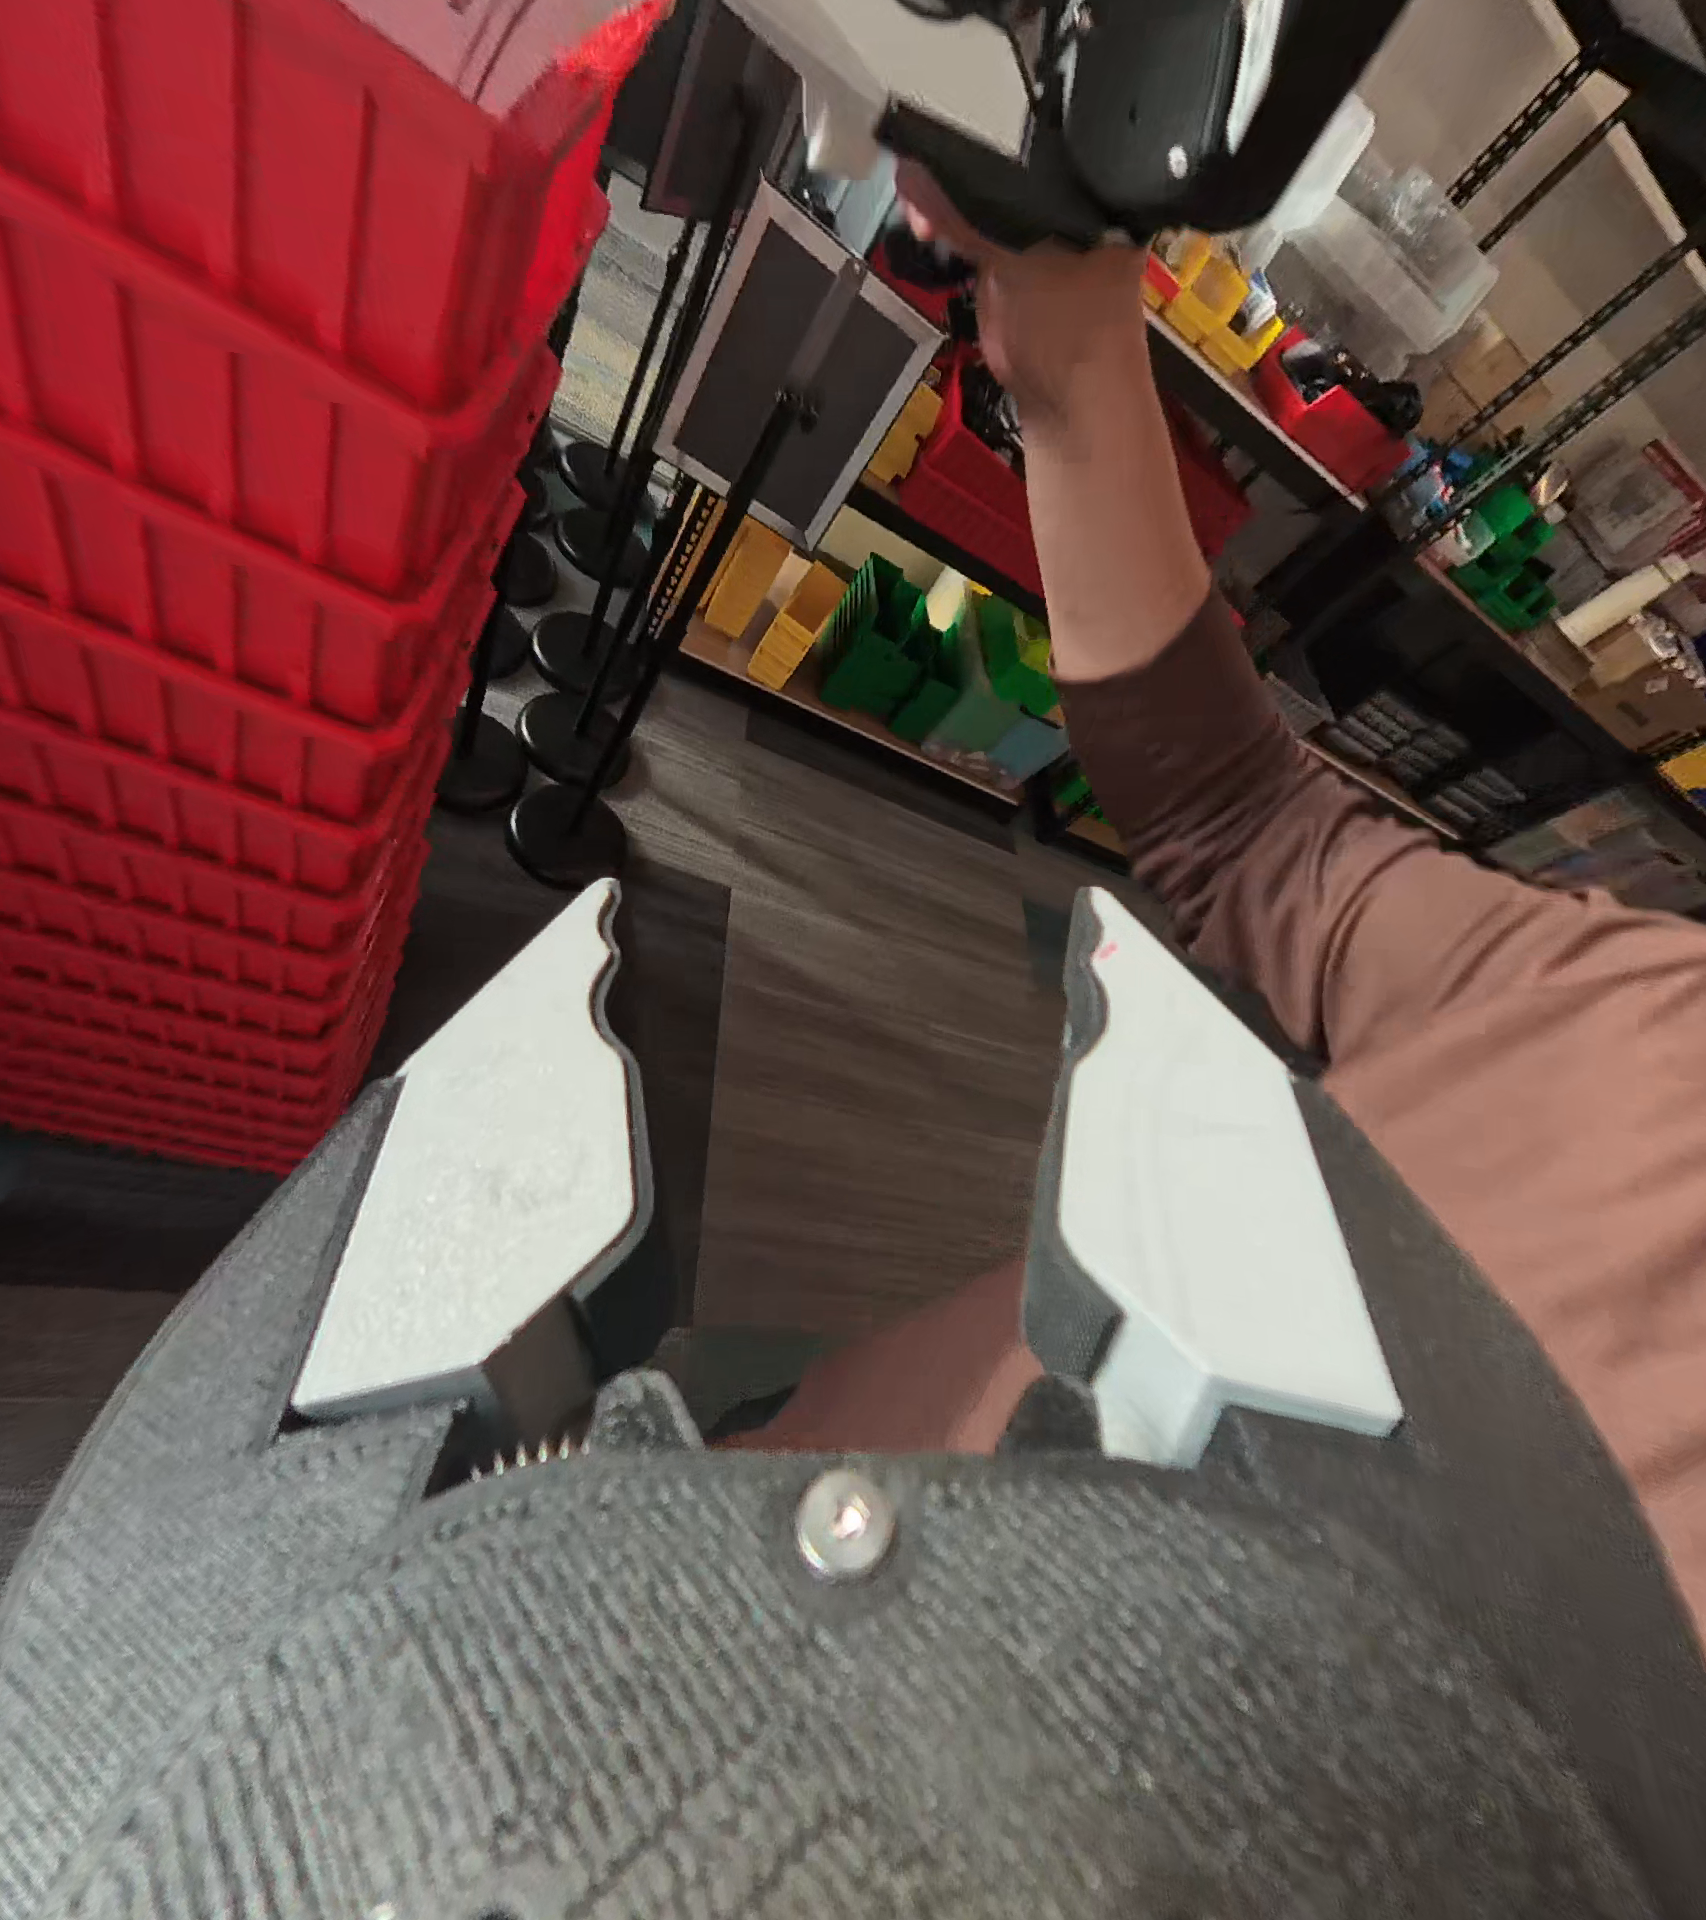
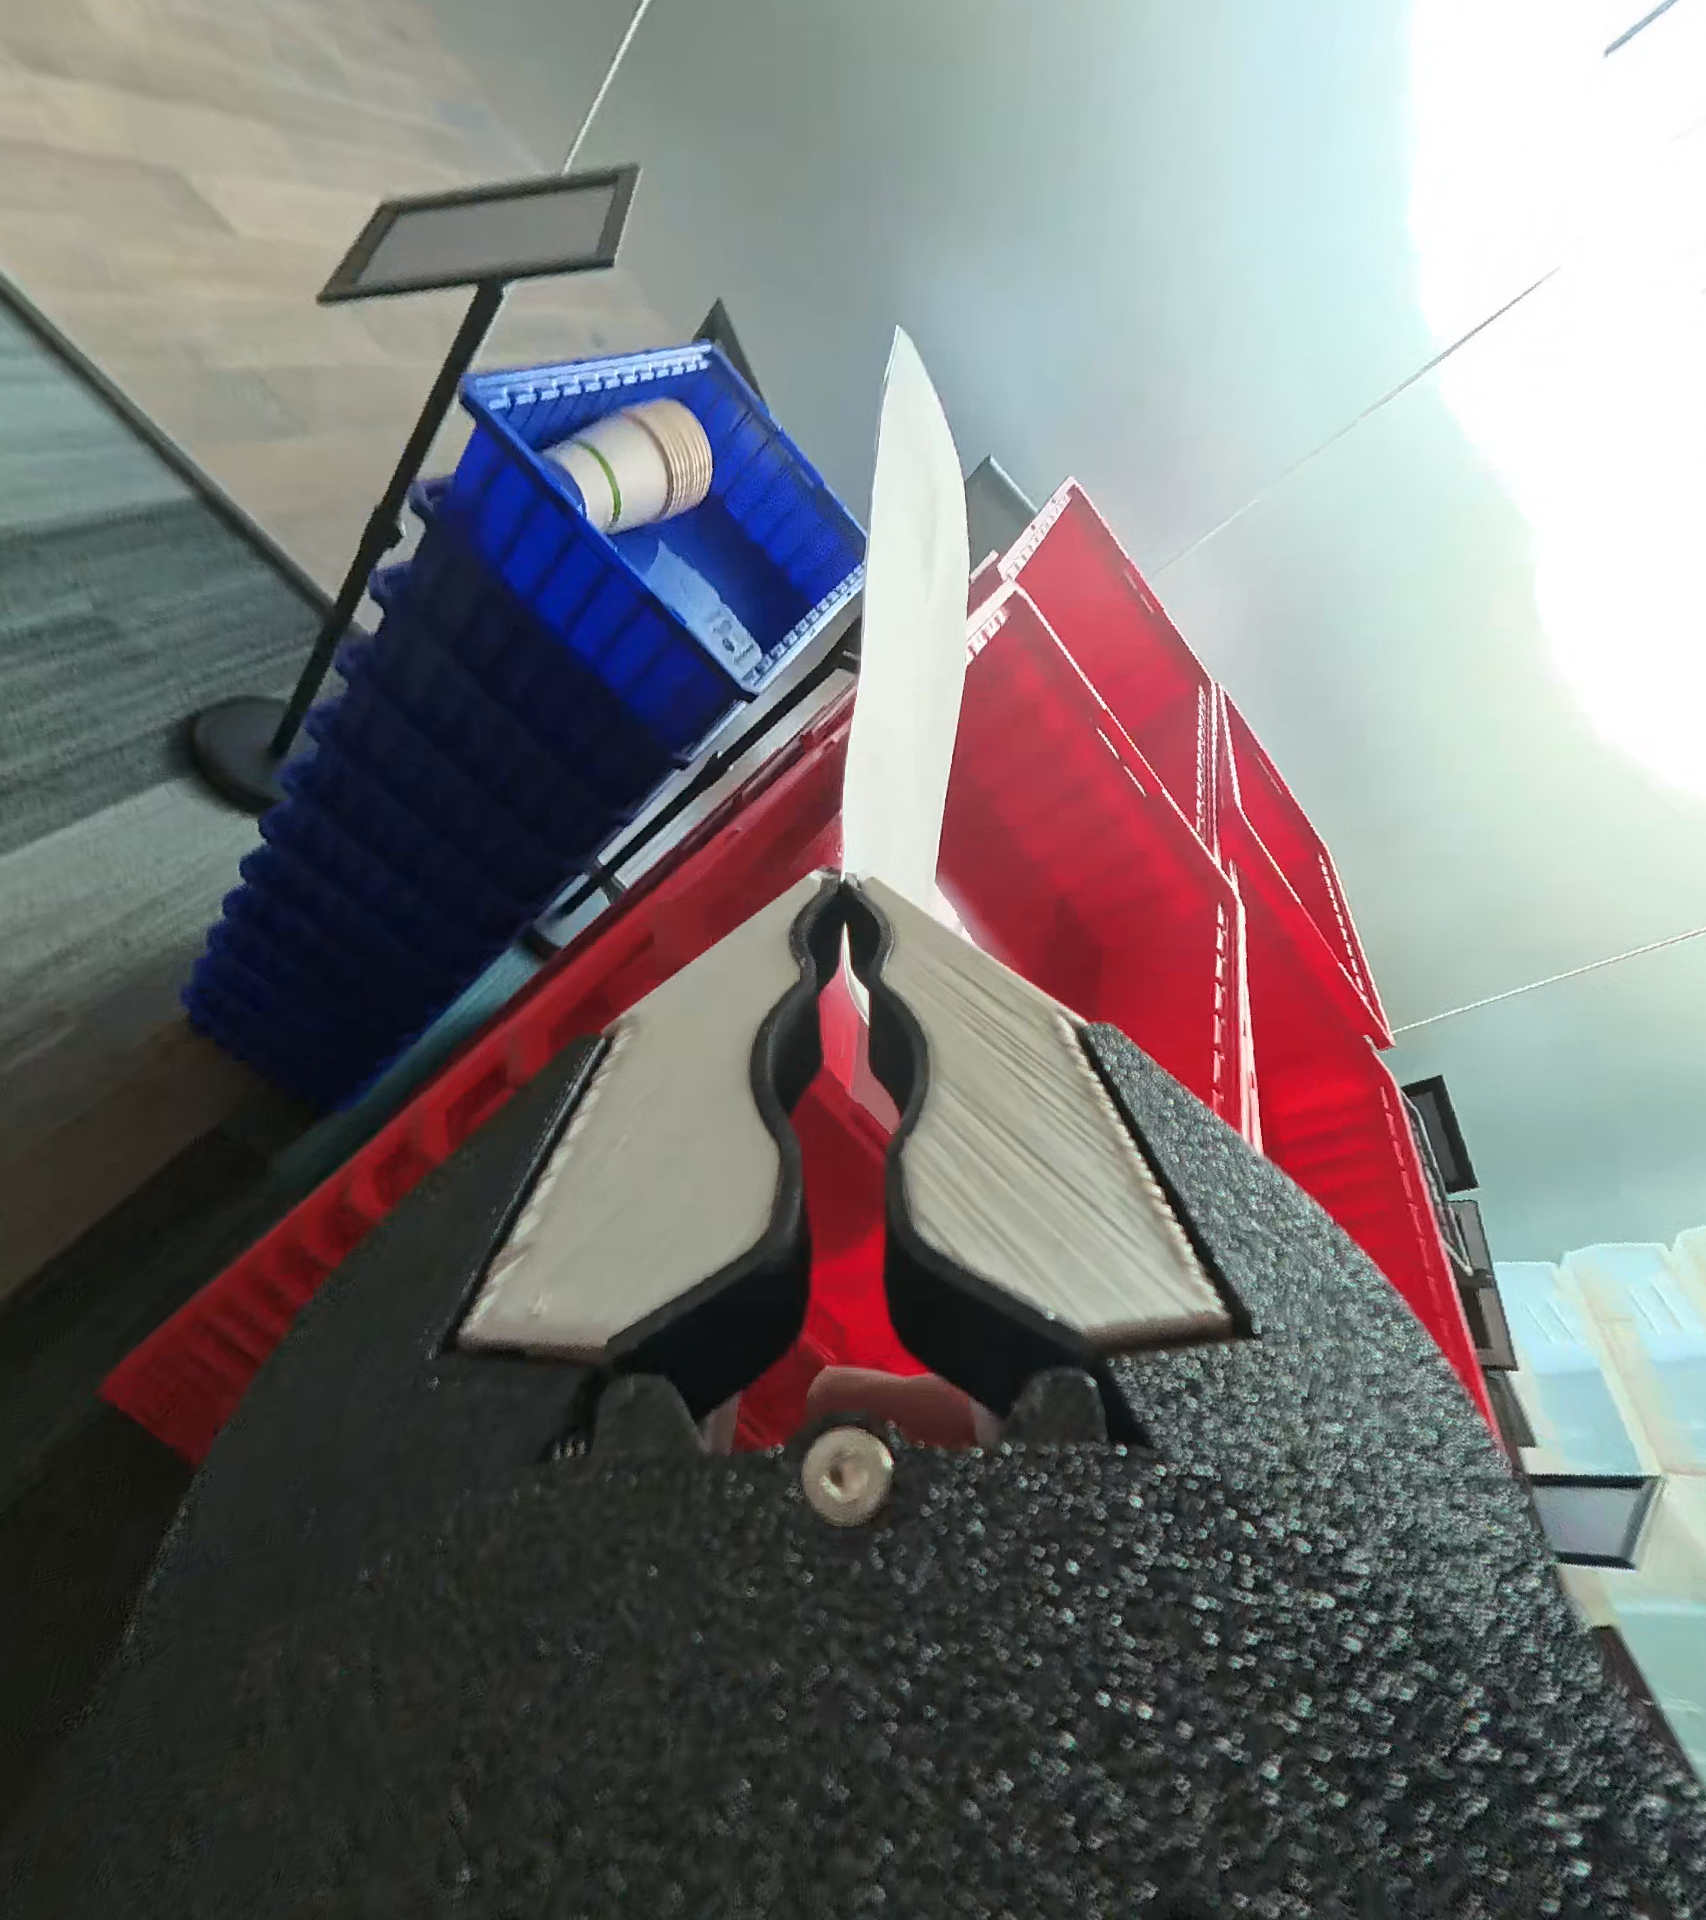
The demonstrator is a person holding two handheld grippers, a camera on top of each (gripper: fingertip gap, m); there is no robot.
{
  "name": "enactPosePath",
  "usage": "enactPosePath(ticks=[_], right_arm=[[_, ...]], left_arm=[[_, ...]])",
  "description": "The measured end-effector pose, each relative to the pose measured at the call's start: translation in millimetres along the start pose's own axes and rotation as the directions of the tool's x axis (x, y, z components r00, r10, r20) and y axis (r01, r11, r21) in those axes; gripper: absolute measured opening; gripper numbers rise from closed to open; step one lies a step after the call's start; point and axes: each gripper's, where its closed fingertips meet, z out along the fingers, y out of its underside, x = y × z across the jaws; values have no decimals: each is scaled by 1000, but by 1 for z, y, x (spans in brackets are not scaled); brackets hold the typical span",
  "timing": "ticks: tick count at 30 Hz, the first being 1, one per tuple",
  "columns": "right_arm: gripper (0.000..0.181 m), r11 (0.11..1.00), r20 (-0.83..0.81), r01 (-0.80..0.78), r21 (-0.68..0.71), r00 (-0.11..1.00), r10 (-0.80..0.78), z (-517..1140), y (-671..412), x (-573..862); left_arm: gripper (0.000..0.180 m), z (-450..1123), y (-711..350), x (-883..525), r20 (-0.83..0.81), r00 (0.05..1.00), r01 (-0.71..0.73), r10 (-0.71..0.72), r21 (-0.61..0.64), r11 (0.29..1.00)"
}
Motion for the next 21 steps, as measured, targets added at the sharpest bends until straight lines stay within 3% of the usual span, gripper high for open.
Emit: enactPosePath(ticks=[4, 9, 10, 11, 12, 14, 17, 21], right_arm=[[0, 985, -30, -127, 120, 991, 132, -6, -24, -10], [0, 980, -145, 11, 200, 989, 19, -19, -49, -53], [0, 978, -172, 28, 206, 985, 8, -21, -52, -62], [0, 977, -191, 40, 210, 981, 1, -23, -52, -70], [0, 976, -211, 60, 209, 977, -15, -23, -53, -78], [0, 978, -247, 109, 180, 967, -62, -20, -50, -93], [9, 990, -183, 39, 137, 983, -13, -14, -49, -124], [59, 975, -296, -53, 218, 948, 118, -50, -86, -148]], left_arm=[[96, 53, -78, -18, -44, 995, 98, -95, 75, 992], [110, 95, -142, -56, -141, 943, 321, -301, 160, 933], [87, 98, -146, -62, -173, 926, 366, -336, 187, 911], [39, 97, -150, -64, -217, 916, 384, -336, 238, 892], [4, 95, -153, -67, -237, 916, 384, -322, 291, 876], [0, 95, -144, -71, -180, 940, 333, -288, 317, 888], [0, 82, -138, -60, -24, 993, 116, -115, 350, 929], [0, 51, -137, -26, 97, 993, -93, 60, 392, 915]])
